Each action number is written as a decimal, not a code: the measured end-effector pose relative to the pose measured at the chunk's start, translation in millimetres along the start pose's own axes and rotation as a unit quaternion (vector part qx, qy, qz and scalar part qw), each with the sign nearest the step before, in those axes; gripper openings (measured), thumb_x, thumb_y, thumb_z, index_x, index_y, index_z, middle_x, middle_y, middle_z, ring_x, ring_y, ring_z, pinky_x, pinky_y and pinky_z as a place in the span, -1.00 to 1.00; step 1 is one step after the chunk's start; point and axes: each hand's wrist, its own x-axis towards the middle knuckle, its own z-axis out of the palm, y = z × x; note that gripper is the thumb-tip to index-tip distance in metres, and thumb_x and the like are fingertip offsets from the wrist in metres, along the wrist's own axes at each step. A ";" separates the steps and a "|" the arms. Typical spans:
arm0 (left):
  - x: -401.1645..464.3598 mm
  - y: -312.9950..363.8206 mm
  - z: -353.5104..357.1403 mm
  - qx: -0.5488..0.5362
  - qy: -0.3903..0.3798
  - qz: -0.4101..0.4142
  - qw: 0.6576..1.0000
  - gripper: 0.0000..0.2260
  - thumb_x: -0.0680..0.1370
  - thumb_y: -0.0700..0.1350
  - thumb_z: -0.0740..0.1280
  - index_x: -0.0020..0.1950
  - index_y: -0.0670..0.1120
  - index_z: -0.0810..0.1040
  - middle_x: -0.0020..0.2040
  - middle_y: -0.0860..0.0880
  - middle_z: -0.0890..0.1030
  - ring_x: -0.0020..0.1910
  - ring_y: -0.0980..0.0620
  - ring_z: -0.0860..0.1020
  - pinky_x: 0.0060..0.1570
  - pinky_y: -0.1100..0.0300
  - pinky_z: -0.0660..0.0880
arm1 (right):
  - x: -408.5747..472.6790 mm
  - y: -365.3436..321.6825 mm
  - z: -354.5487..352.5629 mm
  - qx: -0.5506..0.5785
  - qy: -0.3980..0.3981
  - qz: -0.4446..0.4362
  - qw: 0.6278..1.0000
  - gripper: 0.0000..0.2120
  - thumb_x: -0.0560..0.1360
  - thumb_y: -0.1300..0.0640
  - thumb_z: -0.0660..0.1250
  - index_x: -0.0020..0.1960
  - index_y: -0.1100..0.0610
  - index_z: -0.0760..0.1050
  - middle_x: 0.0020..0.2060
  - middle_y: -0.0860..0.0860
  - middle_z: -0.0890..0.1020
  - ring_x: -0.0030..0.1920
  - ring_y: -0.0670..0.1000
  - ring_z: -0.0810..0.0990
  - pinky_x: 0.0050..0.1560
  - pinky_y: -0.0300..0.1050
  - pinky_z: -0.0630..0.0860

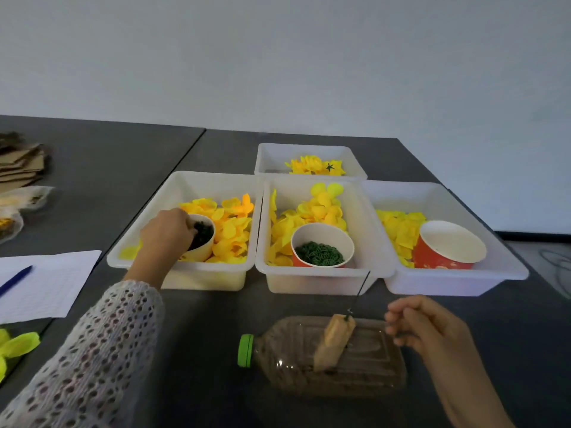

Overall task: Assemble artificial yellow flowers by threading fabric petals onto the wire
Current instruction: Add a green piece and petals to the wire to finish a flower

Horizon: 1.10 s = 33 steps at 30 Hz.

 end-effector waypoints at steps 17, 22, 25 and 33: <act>-109.2 104.1 -35.7 -0.505 0.045 0.215 0.834 -0.90 0.50 -0.25 0.45 -0.19 -0.12 0.59 -0.29 0.03 0.67 -0.35 0.13 0.61 -0.42 0.34 0.46 | -19.1 18.3 39.2 -0.164 0.088 -0.159 0.969 -0.76 0.51 0.23 0.25 -0.19 -0.10 0.50 -0.21 -0.17 0.57 -0.12 -0.21 0.55 -0.15 -0.32 0.42; -161.2 134.3 -30.5 -0.592 -0.113 0.277 0.748 -0.95 0.45 -0.21 0.47 -0.18 -0.07 0.65 -0.22 -0.05 0.68 -0.24 0.09 0.57 -0.36 0.24 0.48 | -22.8 30.6 59.5 -0.390 0.117 -0.224 0.885 -0.83 0.43 0.10 0.31 -0.04 -0.14 0.50 -0.07 -0.20 0.51 -0.01 -0.13 0.47 -0.02 -0.23 0.38; -169.7 142.2 -26.0 -0.538 -0.141 0.324 0.765 -0.92 0.49 -0.23 0.46 -0.16 -0.06 0.67 -0.24 0.00 0.65 -0.22 0.15 0.55 -0.26 0.35 0.43 | -23.5 37.1 61.0 -0.449 0.130 -0.232 0.853 -0.77 0.33 0.13 0.43 -0.02 -0.02 0.60 -0.08 -0.08 0.63 -0.03 0.02 0.60 -0.04 -0.01 0.53; -176.4 171.7 -30.5 -0.512 -0.136 0.347 0.774 -0.92 0.50 -0.24 0.46 -0.14 -0.07 0.67 -0.22 0.05 0.66 -0.21 0.16 0.56 -0.15 0.37 0.42 | -22.3 38.6 61.2 -0.473 0.133 -0.232 0.839 -0.74 0.30 0.15 0.48 -0.04 -0.02 0.59 -0.08 -0.08 0.62 -0.03 0.03 0.59 -0.06 0.02 0.54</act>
